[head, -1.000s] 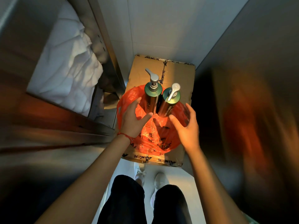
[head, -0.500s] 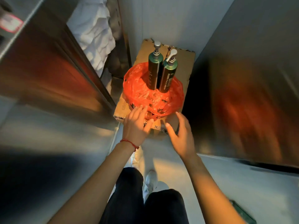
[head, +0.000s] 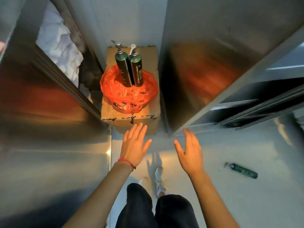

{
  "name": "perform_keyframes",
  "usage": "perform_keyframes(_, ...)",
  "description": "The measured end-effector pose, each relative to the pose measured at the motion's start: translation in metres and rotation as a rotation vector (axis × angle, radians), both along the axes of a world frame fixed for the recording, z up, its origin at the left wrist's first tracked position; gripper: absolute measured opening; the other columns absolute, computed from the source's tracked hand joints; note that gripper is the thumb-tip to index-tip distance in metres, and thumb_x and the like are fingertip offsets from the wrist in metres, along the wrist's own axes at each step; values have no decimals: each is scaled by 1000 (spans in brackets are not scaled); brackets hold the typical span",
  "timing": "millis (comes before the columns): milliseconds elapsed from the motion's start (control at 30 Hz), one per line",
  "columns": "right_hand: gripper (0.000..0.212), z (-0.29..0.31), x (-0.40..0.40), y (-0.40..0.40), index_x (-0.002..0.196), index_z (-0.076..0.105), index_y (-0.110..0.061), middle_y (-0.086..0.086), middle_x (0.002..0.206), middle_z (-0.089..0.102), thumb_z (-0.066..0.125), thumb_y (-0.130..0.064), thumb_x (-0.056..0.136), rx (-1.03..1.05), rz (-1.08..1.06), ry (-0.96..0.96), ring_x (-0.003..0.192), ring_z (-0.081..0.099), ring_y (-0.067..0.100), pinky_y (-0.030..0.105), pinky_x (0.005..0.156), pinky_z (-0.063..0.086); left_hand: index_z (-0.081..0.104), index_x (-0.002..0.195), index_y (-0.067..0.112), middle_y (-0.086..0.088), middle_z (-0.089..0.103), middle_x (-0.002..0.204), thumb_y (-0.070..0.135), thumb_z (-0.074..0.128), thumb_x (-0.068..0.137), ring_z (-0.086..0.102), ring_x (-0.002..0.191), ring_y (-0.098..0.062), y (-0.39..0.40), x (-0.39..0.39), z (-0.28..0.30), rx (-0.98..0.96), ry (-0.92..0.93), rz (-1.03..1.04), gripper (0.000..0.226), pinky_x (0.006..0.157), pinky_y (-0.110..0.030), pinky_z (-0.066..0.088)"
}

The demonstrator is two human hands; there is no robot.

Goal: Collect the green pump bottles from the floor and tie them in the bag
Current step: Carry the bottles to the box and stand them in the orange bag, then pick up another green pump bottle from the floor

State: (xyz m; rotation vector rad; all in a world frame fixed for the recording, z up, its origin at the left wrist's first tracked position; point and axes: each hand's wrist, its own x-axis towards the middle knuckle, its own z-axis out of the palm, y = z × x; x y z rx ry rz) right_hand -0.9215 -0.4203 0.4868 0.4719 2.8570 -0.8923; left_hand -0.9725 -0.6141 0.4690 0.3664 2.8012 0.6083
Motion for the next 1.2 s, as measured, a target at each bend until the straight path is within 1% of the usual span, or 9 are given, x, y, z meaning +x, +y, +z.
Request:
perform_keyframes(133,56,8,45,17,141,31,-16,7,151,32,48,-36,92,4,-119,5,139,28,22,34,111,23,28,140,17,-4,27,151,37,42,92,16,140,-21,24,15,7,0,25,-131,53,112,-41,13)
perform_keyframes(300,56,22,102,57,141,30,-15,9,151,31,48,-36,92,13,-321,16,139,27,22,33,111,22,28,140,17,-5,28,150,37,42,92,17,139,-22,78,38,21,2,68,-333,53,112,-40,13)
perform_keyframes(533,57,40,204,133,141,31,-14,10,150,32,47,-37,92,27,-580,61,138,28,24,38,111,24,27,140,16,-5,24,151,36,44,92,15,140,-22,186,101,44,39,82,-596,55,113,-41,13)
perform_keyframes(700,57,51,292,191,142,30,-14,9,150,32,46,-38,92,44,-730,67,139,28,23,37,111,24,38,134,9,-13,36,144,32,50,89,26,136,-30,269,160,61,108,127,-712,52,110,-48,24)
perform_keyframes(800,56,58,342,227,141,31,-14,10,151,32,46,-38,92,69,-811,51,139,28,24,37,111,24,39,134,9,-14,37,144,29,53,89,27,136,-31,316,194,67,113,145,-763,52,109,-48,24)
perform_keyframes(900,56,66,379,261,141,33,-13,10,150,32,48,-36,92,95,-862,58,138,28,25,37,111,24,37,135,11,-13,36,145,35,48,90,27,136,-30,358,219,73,125,167,-807,52,110,-46,19)
perform_keyframes(1000,56,70,399,291,140,33,-13,10,150,33,49,-35,92,103,-890,68,138,29,25,38,111,25,35,136,12,-12,36,145,40,42,90,26,136,-29,393,233,78,106,175,-855,54,111,-46,17)
perform_keyframes(1100,56,69,402,320,141,32,-15,8,150,32,48,-37,92,106,-889,69,139,28,23,37,110,25,35,136,12,-12,37,145,38,44,92,25,137,-28,425,233,78,91,183,-897,52,111,-47,17)
perform_keyframes(1200,57,63,392,356,141,31,-14,8,151,32,47,-39,92,125,-868,51,139,27,23,36,111,24,38,134,12,-12,40,143,43,39,91,28,135,-29,459,225,72,70,183,-909,54,110,-48,19)
